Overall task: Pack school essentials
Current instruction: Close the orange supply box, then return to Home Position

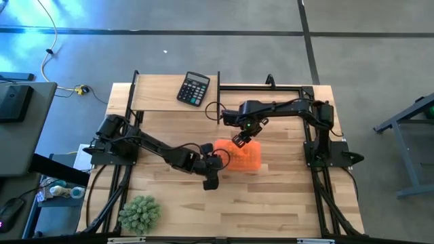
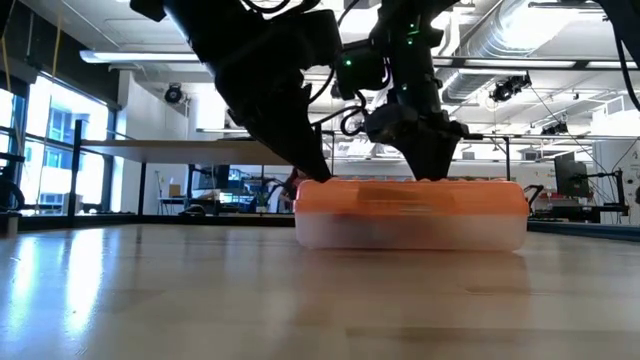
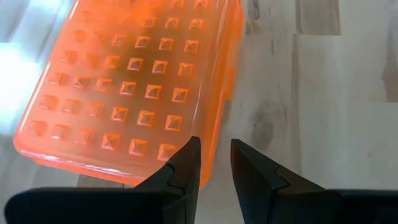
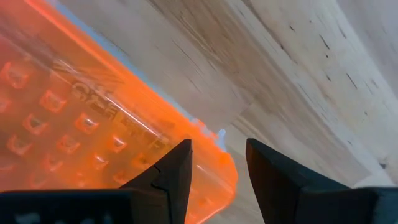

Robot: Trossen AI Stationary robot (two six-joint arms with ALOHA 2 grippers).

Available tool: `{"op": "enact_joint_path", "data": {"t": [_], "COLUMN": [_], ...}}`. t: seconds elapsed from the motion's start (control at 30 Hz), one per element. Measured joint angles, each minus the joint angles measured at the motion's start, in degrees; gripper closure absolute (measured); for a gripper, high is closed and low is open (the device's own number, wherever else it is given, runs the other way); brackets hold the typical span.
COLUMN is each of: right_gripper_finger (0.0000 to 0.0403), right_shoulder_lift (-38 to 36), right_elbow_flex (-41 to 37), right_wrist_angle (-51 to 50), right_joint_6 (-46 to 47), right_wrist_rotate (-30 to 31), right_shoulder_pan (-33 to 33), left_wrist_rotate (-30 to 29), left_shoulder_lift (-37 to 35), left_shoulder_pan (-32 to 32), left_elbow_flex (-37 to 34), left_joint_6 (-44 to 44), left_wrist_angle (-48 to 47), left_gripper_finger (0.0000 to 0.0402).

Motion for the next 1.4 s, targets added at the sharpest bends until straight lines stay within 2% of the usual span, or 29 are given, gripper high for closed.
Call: {"op": "enact_joint_path", "data": {"t": [0.37,0.77,1.0,1.2,1.3,1.4], "right_gripper_finger": [0.0259,0.0259,0.0259,0.0259,0.0259,0.0259], "right_shoulder_lift": [-7.1,-22.5,-30.3,-33.6,-33.8,-33.8], "right_elbow_flex": [0.0,0.0,0.0,0.0,0.0,0.0], "right_wrist_angle": [-2.2,-0.4,1.9,2.4,1.8,1.3], "right_joint_6": [-0.3,1.9,4.6,6.3,8.6,11.0], "right_wrist_rotate": [1.8,3.5,10.2,18.6,24.5,28.2], "right_shoulder_pan": [0.0,2.5,7.4,14.5,18.3,21.6], "left_wrist_rotate": [3.2,12.7,12.6,12.6,12.6,12.6], "left_shoulder_lift": [-4.9,-14.5,-22.9,-29.7,-32.1,-33.1], "left_shoulder_pan": [0.0,0.1,0.2,0.2,0.1,-1.0], "left_elbow_flex": [-0.1,0.0,0.0,0.0,-1.3,-6.0], "left_joint_6": [-2.1,-5.4,-1.2,0.4,-0.8,-2.4], "left_wrist_angle": [0.0,-0.6,-0.7,-1.1,1.3,7.6], "left_gripper_finger": [0.0323,0.0323,0.0323,0.0323,0.0323,0.0323]}}
